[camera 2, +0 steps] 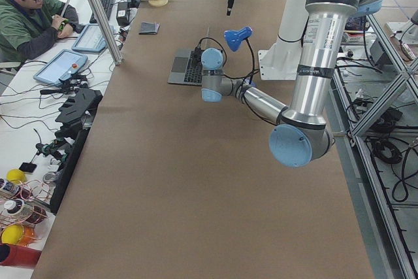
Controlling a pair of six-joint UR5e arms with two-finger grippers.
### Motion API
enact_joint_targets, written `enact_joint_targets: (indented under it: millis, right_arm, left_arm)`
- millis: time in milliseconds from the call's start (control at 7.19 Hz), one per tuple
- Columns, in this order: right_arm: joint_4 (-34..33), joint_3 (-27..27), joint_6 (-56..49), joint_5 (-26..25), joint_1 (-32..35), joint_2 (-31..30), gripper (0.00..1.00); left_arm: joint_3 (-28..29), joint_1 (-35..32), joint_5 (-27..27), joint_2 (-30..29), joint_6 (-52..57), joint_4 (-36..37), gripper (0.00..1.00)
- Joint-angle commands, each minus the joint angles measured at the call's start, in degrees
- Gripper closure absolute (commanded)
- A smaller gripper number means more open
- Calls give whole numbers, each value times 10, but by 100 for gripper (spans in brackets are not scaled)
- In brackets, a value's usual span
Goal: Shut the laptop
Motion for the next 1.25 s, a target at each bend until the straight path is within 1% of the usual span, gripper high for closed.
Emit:
enact_joint_targets:
  millis: [0, 139, 278, 417, 557, 696, 835, 1113]
  right_arm:
    - [-87, -4, 15, -33, -16, 76, 100]
    - [-99, -9, 15, -46, -21, 82, 100]
    - [-100, -24, 15, -57, -23, 102, 100]
    - [-109, -47, 15, -61, -23, 133, 100]
    - [-134, -58, 15, -65, -23, 154, 100]
    - [-141, -59, 15, -66, -22, 157, 100]
    - [-142, -67, 14, -79, -17, 170, 100]
    - [-143, -77, 12, -80, -7, 176, 100]
  left_arm:
    - [5, 28, 45, -24, -19, 2, 100]
    - [12, 28, 47, -29, -19, 3, 100]
    - [16, 28, 47, -36, -19, 4, 100]
    - [17, 28, 48, -39, -19, 4, 100]
    - [17, 28, 47, -39, -19, 5, 100]
    - [16, 28, 47, -40, -19, 5, 100]
    - [18, 28, 47, -43, -19, 5, 100]
    - [41, 27, 55, -61, -19, 5, 100]
